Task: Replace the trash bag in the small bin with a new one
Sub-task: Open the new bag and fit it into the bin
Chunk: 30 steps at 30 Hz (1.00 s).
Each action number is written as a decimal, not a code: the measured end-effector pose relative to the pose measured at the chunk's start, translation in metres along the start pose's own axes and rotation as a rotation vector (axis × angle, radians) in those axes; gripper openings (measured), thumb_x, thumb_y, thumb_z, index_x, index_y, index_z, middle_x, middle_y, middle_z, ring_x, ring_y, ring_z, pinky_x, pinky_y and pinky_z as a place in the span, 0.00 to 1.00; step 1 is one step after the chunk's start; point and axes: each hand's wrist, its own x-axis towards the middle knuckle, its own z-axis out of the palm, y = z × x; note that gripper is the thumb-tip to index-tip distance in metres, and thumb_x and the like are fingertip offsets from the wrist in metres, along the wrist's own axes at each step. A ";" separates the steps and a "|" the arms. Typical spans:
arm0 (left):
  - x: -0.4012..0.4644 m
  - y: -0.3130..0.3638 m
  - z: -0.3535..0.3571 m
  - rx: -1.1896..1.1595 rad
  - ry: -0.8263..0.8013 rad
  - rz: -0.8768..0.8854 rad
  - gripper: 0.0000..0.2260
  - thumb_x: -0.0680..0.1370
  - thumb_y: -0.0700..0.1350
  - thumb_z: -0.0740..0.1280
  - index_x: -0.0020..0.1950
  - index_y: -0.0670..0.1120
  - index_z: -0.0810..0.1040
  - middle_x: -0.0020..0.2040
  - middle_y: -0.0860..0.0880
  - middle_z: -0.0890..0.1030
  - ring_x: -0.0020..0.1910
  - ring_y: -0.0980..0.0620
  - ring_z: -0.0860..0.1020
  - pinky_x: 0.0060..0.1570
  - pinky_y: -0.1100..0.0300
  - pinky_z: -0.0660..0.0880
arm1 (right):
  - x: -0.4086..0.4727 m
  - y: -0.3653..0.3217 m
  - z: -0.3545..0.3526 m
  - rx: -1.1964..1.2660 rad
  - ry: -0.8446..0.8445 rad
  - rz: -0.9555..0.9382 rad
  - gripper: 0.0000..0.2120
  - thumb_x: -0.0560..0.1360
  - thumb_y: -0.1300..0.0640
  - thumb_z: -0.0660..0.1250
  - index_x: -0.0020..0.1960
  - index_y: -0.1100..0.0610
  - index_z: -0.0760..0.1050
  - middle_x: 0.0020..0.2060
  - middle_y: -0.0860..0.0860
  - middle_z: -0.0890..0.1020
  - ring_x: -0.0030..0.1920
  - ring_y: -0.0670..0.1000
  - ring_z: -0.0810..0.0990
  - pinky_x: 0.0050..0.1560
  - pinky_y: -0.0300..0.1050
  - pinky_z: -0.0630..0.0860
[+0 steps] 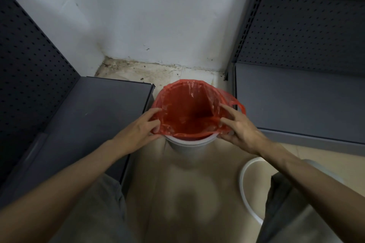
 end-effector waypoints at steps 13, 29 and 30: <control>-0.012 0.015 0.003 0.219 0.104 0.023 0.09 0.71 0.42 0.74 0.42 0.43 0.75 0.60 0.42 0.74 0.57 0.46 0.76 0.41 0.66 0.74 | -0.015 -0.013 0.006 -0.173 0.106 -0.047 0.10 0.77 0.54 0.65 0.57 0.55 0.74 0.46 0.53 0.75 0.43 0.52 0.74 0.46 0.48 0.75; -0.010 0.022 0.014 -0.002 -0.005 -0.172 0.03 0.73 0.44 0.74 0.40 0.48 0.84 0.75 0.47 0.62 0.74 0.49 0.63 0.61 0.52 0.76 | -0.010 -0.016 0.017 -0.133 -0.130 0.169 0.14 0.73 0.50 0.62 0.55 0.49 0.81 0.61 0.53 0.74 0.61 0.56 0.73 0.66 0.48 0.68; -0.011 0.023 0.015 -0.070 0.016 -0.204 0.02 0.74 0.44 0.73 0.41 0.49 0.85 0.76 0.49 0.61 0.75 0.52 0.60 0.66 0.52 0.72 | -0.011 -0.018 0.015 -0.037 -0.121 0.208 0.15 0.72 0.52 0.64 0.56 0.49 0.82 0.63 0.53 0.72 0.63 0.55 0.72 0.68 0.47 0.66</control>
